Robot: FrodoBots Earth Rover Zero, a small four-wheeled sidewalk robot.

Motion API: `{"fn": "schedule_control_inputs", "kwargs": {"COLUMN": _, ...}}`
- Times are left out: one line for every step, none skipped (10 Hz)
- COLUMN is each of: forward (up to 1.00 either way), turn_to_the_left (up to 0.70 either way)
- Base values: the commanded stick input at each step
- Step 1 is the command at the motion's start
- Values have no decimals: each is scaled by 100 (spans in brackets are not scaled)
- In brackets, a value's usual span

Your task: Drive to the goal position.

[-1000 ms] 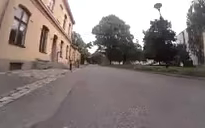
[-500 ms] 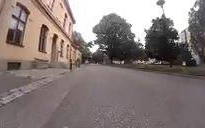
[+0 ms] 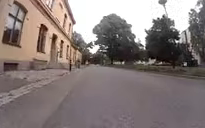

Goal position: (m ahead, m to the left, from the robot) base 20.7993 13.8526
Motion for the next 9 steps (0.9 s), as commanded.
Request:
{"fn": "schedule_control_inputs", "kwargs": {"forward": 70, "turn_to_the_left": 0}}
{"fn": "schedule_control_inputs", "kwargs": {"forward": 70, "turn_to_the_left": 0}}
{"fn": "schedule_control_inputs", "kwargs": {"forward": 70, "turn_to_the_left": 0}}
{"fn": "schedule_control_inputs", "kwargs": {"forward": 70, "turn_to_the_left": 0}}
{"fn": "schedule_control_inputs", "kwargs": {"forward": 70, "turn_to_the_left": 0}}
{"fn": "schedule_control_inputs", "kwargs": {"forward": 70, "turn_to_the_left": 0}}
{"fn": "schedule_control_inputs", "kwargs": {"forward": 70, "turn_to_the_left": 0}}
{"fn": "schedule_control_inputs", "kwargs": {"forward": 70, "turn_to_the_left": 0}}
{"fn": "schedule_control_inputs", "kwargs": {"forward": 70, "turn_to_the_left": 0}}
